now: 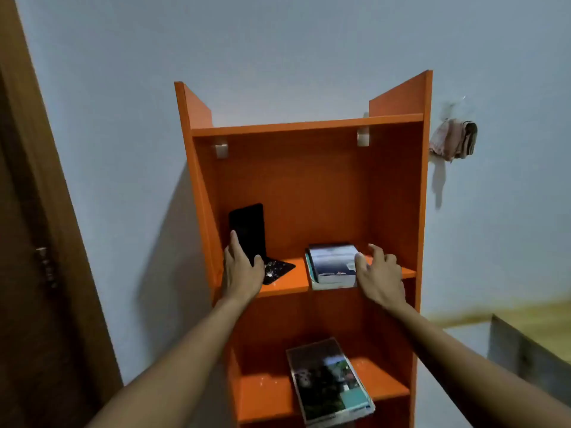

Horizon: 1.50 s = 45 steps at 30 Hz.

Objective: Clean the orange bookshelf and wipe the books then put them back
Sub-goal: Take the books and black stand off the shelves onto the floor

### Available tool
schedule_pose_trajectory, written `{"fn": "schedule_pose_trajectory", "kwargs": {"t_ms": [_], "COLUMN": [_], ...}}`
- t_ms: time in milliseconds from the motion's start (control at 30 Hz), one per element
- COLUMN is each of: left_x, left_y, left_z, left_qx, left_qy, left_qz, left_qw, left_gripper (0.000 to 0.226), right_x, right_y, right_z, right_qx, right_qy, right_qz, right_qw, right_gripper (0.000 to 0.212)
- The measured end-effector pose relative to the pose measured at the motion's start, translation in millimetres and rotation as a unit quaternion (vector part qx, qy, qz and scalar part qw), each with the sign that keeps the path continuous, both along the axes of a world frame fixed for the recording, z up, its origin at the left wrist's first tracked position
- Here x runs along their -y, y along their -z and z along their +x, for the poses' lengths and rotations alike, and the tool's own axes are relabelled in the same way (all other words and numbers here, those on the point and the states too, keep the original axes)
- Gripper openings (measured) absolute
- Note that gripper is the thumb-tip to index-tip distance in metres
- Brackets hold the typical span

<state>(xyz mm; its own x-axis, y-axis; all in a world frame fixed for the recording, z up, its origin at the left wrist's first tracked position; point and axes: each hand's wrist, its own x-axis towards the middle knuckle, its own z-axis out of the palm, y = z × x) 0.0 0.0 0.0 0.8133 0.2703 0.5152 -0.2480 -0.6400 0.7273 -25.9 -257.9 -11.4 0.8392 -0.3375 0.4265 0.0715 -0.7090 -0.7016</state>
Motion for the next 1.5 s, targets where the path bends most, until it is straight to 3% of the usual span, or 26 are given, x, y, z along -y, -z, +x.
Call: {"fn": "schedule_pose_trajectory", "kwargs": {"t_ms": [133,267,367,467,567,600,800,967,1100,1333,1500], "left_x": [5.3,11.6,13.0,14.6,13.8,13.4,10.2,-0.9,-17.9,-49.2,-59.5], "left_y": [-0.6,-0.7,0.3,2.9,5.6,6.5,11.8,17.5,25.9,41.5,57.6], "left_z": [28.9,54.6,68.2,73.1,75.4,76.5,70.4,47.2,22.6,-23.6,-67.6], "left_qx": [-0.063,-0.08,-0.07,-0.04,-0.01,0.002,0.077,0.117,0.153,0.194,0.181], "left_qy": [-0.037,-0.071,-0.106,-0.128,-0.12,-0.111,-0.087,-0.074,-0.085,-0.074,-0.05], "left_qz": [-0.028,-0.032,-0.021,0.003,0.017,0.017,0.027,0.021,0.043,0.049,-0.022], "left_qw": [0.997,0.994,0.992,0.991,0.993,0.994,0.993,0.99,0.984,0.977,0.982], "left_gripper": [0.087,0.092,0.093,0.09,0.08,0.076,0.047,0.042,0.041,0.036,0.036], "right_x": [18.2,24.7,27.0,24.5,23.7,23.2,14.7,9.0,2.1,-13.8,-23.1], "right_y": [8.9,21.3,30.2,40.1,48.8,49.7,45.5,52.1,59.6,55.1,61.1], "right_z": [24.2,46.6,61.1,67.0,70.3,69.2,32.7,8.0,-12.8,-19.9,-24.3], "right_qx": [-0.143,-0.171,-0.155,-0.115,-0.096,-0.093,-0.056,-0.053,-0.031,-0.073,-0.061], "right_qy": [-0.008,-0.043,-0.054,-0.059,-0.075,-0.08,-0.126,-0.167,-0.194,-0.225,-0.202], "right_qz": [0.017,0.037,0.122,0.251,0.332,0.34,0.377,0.389,0.391,0.512,0.542], "right_qw": [0.99,0.984,0.979,0.959,0.935,0.932,0.916,0.904,0.899,0.826,0.813], "right_gripper": [0.079,0.08,0.071,0.048,0.07,0.071,0.034,0.037,0.023,0.023,0.014]}}
